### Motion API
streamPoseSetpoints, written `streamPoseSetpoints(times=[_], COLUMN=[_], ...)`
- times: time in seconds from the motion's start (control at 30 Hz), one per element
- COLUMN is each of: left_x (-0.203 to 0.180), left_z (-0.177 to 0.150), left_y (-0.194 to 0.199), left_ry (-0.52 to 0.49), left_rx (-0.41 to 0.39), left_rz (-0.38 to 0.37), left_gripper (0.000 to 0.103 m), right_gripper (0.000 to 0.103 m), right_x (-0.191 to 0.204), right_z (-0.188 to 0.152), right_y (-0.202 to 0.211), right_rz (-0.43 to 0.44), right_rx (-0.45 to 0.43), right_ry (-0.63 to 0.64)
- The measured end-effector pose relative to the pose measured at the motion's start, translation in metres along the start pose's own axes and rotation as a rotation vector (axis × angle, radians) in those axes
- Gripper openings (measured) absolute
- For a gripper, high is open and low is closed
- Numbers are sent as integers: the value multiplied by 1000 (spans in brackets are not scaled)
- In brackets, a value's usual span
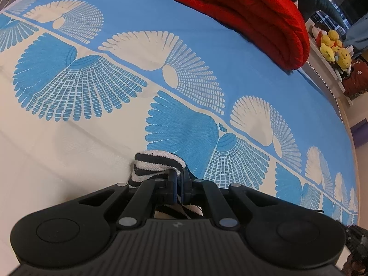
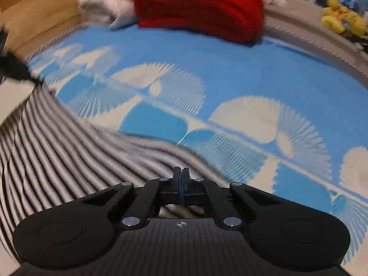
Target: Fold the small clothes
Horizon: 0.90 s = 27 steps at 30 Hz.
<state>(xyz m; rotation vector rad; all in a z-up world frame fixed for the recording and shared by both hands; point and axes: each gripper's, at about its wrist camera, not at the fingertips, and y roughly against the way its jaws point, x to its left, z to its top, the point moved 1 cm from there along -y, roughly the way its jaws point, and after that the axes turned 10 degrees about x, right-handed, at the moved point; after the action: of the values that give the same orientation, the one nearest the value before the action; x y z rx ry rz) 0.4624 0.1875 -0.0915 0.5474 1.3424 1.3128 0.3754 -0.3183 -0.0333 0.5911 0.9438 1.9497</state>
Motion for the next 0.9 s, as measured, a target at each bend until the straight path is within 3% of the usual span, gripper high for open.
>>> streamPoseSetpoints(times=[0.1,0.2,0.27,0.3,0.37,0.43,0.57,0.73,0.8,0.9], left_x=[-1,0,1,1,2,3,0,0,1,2], left_z=[0,0,-1,0,0,0,0,0,0,0], left_y=[-1,-1,-1,-1,-1,-1,-3,-4,-4,-4], left_ry=[0,0,1,0,-1,2,-1,-5,-5,-5], left_rx=[2,3,8,8,9,11,10,14,17,18], left_rz=[6,9,10,8,7,8,15,20,19,15], left_gripper=[3,3,3,3,3,3,3,3,3,3], right_gripper=[0,0,5,10,45,57,58,61,57,38], right_x=[-6,-6,-13,-18,-24,-22,-6,10,16,23], right_z=[6,7,7,5,2,-1,-8,-17,-20,-19], right_y=[8,5,4,5,7,7,-7,-33,-34,-30], right_rz=[13,-30,-51,-33,39,82,123,60,39,46], right_rx=[-68,-69,-67,-71,-71,-80,3,106,108,107], right_ry=[-50,-58,-102,-137,-185,-182,-110,-35,4,57])
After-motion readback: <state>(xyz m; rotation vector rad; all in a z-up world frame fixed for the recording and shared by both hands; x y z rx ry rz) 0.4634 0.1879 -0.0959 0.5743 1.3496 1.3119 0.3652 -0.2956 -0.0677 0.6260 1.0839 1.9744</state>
